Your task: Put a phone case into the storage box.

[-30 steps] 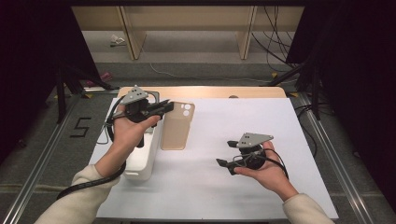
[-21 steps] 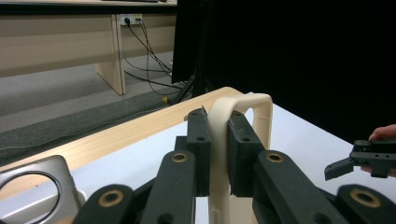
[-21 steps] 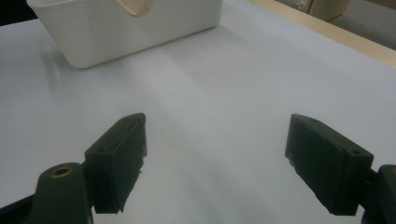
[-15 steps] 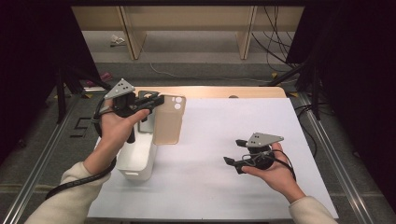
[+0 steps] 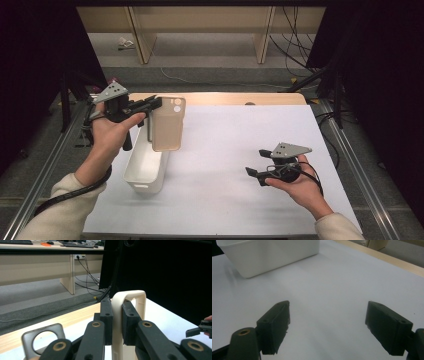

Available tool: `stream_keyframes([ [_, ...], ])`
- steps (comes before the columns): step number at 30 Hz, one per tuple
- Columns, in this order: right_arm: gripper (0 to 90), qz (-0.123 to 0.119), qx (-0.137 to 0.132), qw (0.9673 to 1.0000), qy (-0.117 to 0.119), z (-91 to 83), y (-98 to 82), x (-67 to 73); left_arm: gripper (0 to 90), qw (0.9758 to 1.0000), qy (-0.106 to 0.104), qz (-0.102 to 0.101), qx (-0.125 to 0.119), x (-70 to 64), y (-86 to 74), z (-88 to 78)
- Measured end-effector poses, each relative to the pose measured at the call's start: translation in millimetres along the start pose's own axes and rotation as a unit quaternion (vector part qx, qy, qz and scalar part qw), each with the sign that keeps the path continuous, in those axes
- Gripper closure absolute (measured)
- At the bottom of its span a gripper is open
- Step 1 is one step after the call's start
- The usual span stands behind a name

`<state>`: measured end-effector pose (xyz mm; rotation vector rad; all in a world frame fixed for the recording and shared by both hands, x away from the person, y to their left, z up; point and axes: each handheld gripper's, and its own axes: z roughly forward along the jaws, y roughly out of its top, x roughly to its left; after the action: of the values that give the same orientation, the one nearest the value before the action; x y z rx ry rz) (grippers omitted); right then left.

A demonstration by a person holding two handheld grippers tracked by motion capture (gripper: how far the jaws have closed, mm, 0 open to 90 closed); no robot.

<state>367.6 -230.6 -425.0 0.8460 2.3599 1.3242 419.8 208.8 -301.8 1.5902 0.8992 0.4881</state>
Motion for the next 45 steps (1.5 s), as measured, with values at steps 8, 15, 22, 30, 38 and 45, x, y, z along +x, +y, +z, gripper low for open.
stream_keyframes([
  [8,20.7,0.005,-0.002,1.0,-0.007,-4.1,-2.6,-1.9,81.2,0.9999,0.008,-0.003,-0.006,10.8,0.8,-12.8],
  [15,20.4,0.011,-0.007,0.9999,-0.01,-6.3,-4.4,-2.8,81.2,0.9998,0.016,-0.007,-0.007,20.2,-1.0,-20.6],
  [22,19.9,0.013,-0.009,0.9998,-0.011,-9.8,-5.6,-3.0,81.1,0.9996,0.022,-0.014,-0.012,26.8,-1.8,-26.1],
  [30,19.3,0.019,-0.013,0.9996,-0.015,-14.5,-8.0,-4.1,81.1,0.9994,0.03,-0.015,-0.013,32.7,-2.8,-30.2],
  [38,18.9,0.022,-0.014,0.9995,-0.019,-17.6,-10.9,-4.7,81.1,0.9992,0.034,-0.02,-0.011,37.4,-6.5,-30.1],
  [45,18.3,0.026,-0.015,0.9993,-0.023,-20.4,-12.1,-5.4,81.1,0.9991,0.037,-0.019,-0.009,40.2,-8.2,-28.3],
])
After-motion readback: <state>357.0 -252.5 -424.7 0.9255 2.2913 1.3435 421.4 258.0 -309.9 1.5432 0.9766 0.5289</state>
